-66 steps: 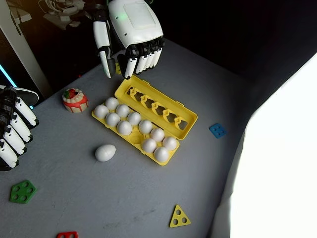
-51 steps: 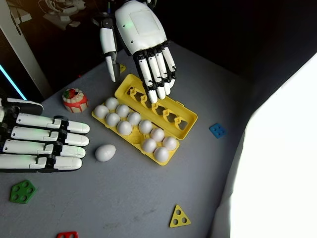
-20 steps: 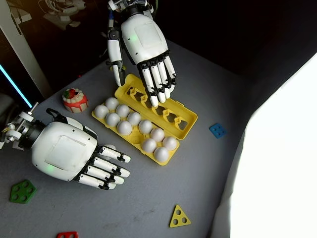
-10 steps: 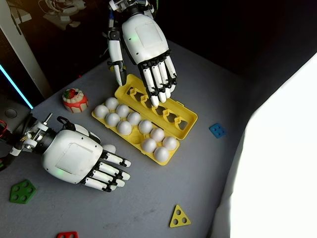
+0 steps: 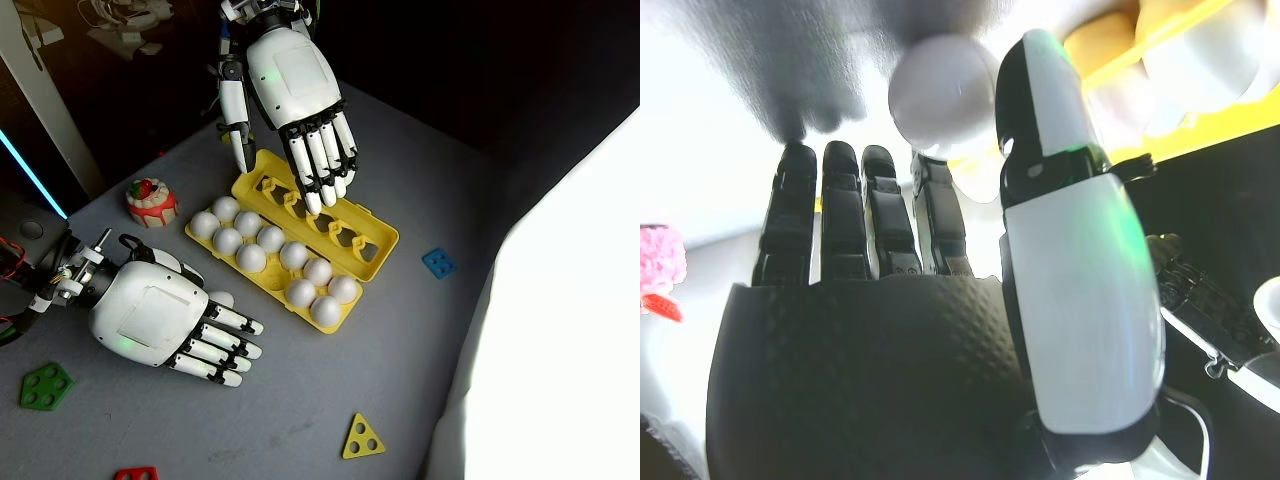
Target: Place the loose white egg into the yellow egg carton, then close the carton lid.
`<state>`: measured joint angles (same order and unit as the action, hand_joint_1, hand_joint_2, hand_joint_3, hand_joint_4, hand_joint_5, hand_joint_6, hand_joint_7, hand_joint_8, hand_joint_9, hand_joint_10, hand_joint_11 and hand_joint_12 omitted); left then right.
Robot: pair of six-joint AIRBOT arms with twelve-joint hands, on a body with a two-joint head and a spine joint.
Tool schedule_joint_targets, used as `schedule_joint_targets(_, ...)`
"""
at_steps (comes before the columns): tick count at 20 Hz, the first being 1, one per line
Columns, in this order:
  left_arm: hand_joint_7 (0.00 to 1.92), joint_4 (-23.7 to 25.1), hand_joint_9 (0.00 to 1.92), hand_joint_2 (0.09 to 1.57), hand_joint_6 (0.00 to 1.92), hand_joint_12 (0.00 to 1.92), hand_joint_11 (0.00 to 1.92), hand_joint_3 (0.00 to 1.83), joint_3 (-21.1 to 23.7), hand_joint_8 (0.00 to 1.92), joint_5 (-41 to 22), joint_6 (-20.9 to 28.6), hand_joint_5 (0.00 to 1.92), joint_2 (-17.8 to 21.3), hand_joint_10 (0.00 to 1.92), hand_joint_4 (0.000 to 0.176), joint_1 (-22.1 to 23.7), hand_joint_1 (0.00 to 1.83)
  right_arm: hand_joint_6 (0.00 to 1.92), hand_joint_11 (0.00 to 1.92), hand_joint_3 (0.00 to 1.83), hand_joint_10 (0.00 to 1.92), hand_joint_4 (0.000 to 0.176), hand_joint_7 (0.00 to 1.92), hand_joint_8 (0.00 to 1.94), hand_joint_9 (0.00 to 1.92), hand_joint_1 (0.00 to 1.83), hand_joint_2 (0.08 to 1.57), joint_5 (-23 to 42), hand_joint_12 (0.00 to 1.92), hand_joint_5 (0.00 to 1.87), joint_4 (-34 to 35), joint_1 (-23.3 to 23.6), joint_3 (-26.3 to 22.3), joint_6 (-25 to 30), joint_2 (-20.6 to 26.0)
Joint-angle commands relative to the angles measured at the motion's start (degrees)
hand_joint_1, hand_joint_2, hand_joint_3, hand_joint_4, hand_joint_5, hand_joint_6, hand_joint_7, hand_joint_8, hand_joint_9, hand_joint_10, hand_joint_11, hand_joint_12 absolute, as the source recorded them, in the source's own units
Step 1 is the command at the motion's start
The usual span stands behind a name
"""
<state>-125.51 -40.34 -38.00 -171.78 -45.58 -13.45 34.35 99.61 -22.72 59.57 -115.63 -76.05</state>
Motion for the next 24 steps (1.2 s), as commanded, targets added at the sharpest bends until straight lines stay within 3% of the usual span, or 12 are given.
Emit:
schedule_joint_targets(1, 0.21, 3.0, 0.21, 1.31, 0.00, 0.72, 0.00, 0.00, -0.3, 0.00, 2.0, 0.0, 0.21, 0.0, 0.00, 0.019, 0.8, 0.31, 0.08, 0.00, 0.00, 0.00, 0.001, 0.03, 0.00, 0.03, 1.11, 1.10, 0.4, 0.00, 0.33, -2.4, 0.0, 0.1, 0.2, 0.2)
schedule_joint_targets(7, 0.22, 3.0, 0.23, 1.30, 0.00, 0.78, 0.00, 0.00, -0.4, 0.00, 2.0, 0.0, 0.23, -0.1, 0.00, 0.013, 0.9, 0.34, 0.11, 0.00, 0.00, 0.00, 0.000, 0.03, 0.00, 0.03, 1.11, 1.11, 0.5, 0.00, 0.35, -3.3, -0.2, 0.1, 0.2, 0.2)
schedule_joint_targets(8, 0.21, 3.0, 0.21, 1.31, 0.00, 0.77, 0.00, 0.00, -0.4, 0.00, 2.0, 0.0, 0.21, -0.1, 0.00, 0.016, 1.0, 0.30, 0.21, 0.00, 0.00, 0.00, 0.000, 0.04, 0.00, 0.03, 1.11, 1.12, 0.6, 0.00, 0.31, -3.4, -0.2, 0.1, 0.2, 0.2)
schedule_joint_targets(9, 0.22, 3.0, 0.22, 1.31, 0.01, 0.76, 0.00, 0.00, -0.4, 0.00, 2.0, 0.0, 0.22, -0.1, 0.00, 0.018, 1.0, 0.32, 0.57, 0.00, 0.00, 0.01, 0.000, 0.03, 0.00, 0.00, 1.11, 1.15, 0.7, 0.00, 0.18, -3.7, -0.2, 0.1, 0.2, 0.2)
schedule_joint_targets(10, 0.22, 3.0, 0.22, 1.31, 0.00, 0.73, 0.00, 0.00, -0.4, 0.00, 2.0, 0.0, 0.22, -0.1, 0.00, 0.018, 1.0, 0.33, 0.70, 0.00, 0.00, 0.00, 0.000, 0.03, 0.00, 0.00, 1.13, 1.15, 0.7, 0.00, 0.15, -3.8, -0.1, 0.1, 0.3, 0.2)
schedule_joint_targets(13, 0.23, 3.0, 0.23, 1.31, 0.01, 0.75, 0.00, 0.00, -0.4, 0.00, 2.0, 0.0, 0.23, -0.1, 0.00, 0.012, 1.1, 0.33, 0.86, 0.00, 0.00, 0.00, 0.000, 0.03, 0.00, 0.00, 1.12, 1.19, 0.9, 0.00, 0.20, -4.7, -0.1, 0.1, 0.7, 0.2)
schedule_joint_targets(15, 0.23, 3.0, 0.22, 1.32, 0.00, 0.75, 0.00, 0.00, -0.4, 0.00, 2.0, 0.0, 0.22, -0.1, 0.00, 0.013, 1.1, 0.31, 0.84, 0.00, 0.00, 0.00, 0.000, 0.03, 0.00, 0.00, 1.13, 1.21, 1.0, 0.00, 0.24, -4.8, -0.1, 0.1, 0.7, 0.2)
schedule_joint_targets(18, 0.24, 3.0, 0.24, 1.32, 0.01, 0.76, 0.00, 0.00, -0.5, 0.00, 2.0, 0.0, 0.23, -0.1, 0.00, 0.005, 1.2, 0.31, 1.09, 0.00, 0.00, 0.01, 0.000, 0.17, 0.02, 0.02, 1.14, 1.23, 1.0, 0.00, 0.30, -4.9, -0.2, 0.1, 0.7, 0.2)
schedule_joint_targets(19, 0.24, 3.0, 0.24, 1.32, 0.01, 0.76, 0.00, 0.00, -0.5, 0.00, 2.0, 0.0, 0.23, -0.1, 0.00, 0.005, 1.2, 0.31, 1.09, 0.00, 0.00, 0.01, 0.000, 0.17, 0.02, 0.02, 1.14, 1.23, 1.0, 0.00, 0.30, -5.0, -0.2, 0.1, 0.7, 0.2)
schedule_joint_targets(20, 0.23, 3.0, 0.23, 1.32, 0.00, 0.77, 0.00, 0.00, -0.5, 0.00, 2.0, 0.0, 0.23, -0.1, 0.00, 0.005, 1.3, 0.31, 1.34, 0.00, 0.00, 0.02, 0.000, 0.25, 0.04, 0.05, 1.09, 1.26, 0.9, 0.00, 0.62, -5.0, -0.3, 0.1, 0.7, 0.2)
schedule_joint_targets(22, 0.22, 3.0, 0.22, 1.32, 0.00, 0.75, 0.00, 0.00, -0.5, 0.00, 2.0, 0.0, 0.21, -0.1, 0.00, 0.006, 1.3, 0.32, 1.09, 0.01, 0.00, 0.05, 0.000, 0.49, 0.07, 0.13, 1.14, 1.16, 0.9, 0.00, 0.92, -5.1, -0.3, 0.1, 0.7, 0.2)
schedule_joint_targets(24, 0.23, 3.0, 0.23, 1.32, 0.01, 0.76, 0.00, 0.00, -0.5, 0.00, 2.0, 0.0, 0.22, -0.1, 0.01, 0.007, 1.4, 0.32, 0.98, 0.00, 0.00, 0.06, 0.000, 0.58, 0.05, 0.16, 1.16, 1.11, 0.7, 0.00, 1.00, -5.5, -0.3, 0.1, 0.7, 0.3)
